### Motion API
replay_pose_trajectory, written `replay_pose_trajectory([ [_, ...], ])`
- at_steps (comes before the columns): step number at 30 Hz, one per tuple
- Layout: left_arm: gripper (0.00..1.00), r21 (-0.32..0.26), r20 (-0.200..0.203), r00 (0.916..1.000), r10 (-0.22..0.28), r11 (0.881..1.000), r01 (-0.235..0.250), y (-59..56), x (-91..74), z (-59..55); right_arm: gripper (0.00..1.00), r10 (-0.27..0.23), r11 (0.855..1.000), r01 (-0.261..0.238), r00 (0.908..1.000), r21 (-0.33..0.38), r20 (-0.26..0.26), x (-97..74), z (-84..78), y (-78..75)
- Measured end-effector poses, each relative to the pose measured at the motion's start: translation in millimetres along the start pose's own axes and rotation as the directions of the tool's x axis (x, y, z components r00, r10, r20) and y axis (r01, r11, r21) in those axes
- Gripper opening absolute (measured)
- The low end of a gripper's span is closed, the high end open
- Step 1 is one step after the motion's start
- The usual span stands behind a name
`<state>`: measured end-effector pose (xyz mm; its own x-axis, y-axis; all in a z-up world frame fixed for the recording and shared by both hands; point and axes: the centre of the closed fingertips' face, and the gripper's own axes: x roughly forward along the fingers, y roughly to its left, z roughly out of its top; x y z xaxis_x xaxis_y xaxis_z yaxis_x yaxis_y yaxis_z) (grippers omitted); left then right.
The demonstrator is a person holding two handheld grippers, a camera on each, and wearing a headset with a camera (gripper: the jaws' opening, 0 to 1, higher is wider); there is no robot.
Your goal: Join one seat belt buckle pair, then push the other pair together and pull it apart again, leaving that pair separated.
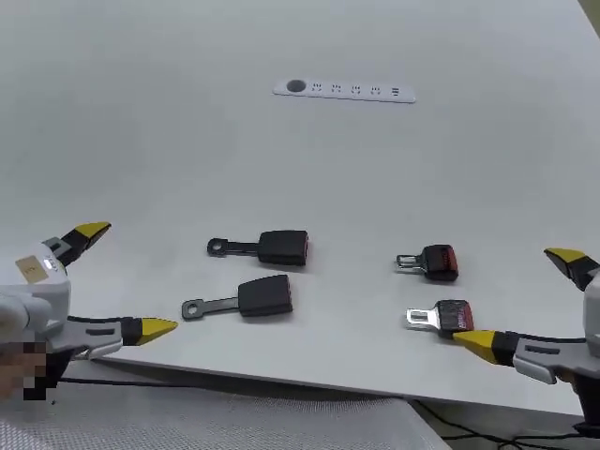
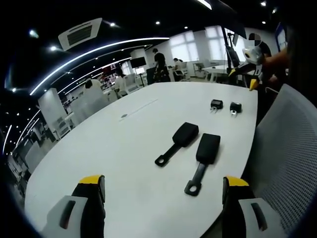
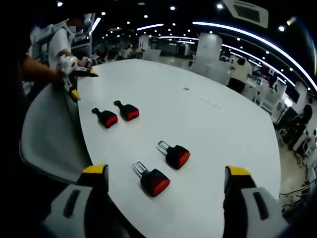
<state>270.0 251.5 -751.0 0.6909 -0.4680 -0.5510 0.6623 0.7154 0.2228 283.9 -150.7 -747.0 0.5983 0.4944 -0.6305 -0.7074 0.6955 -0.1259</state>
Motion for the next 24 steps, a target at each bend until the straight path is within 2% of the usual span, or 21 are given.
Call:
replay_pose_trajectory([
  [13, 1.00, -0.002, 0.003, 1.0000, -0.006, 1.000, 0.006, -1.8, 0.4, 1.3, 1.00, -0.007, 1.000, 0.006, 1.0000, 0.017, 0.002, -4.1, -3.5, -1.6],
  [24, 1.00, 0.004, 0.003, 1.0000, 0.000, 1.000, 0.000, -1.9, 0.3, 2.2, 0.98, -0.015, 1.000, 0.015, 0.9999, 0.006, -0.001, -10.9, -5.6, -2.2],
])
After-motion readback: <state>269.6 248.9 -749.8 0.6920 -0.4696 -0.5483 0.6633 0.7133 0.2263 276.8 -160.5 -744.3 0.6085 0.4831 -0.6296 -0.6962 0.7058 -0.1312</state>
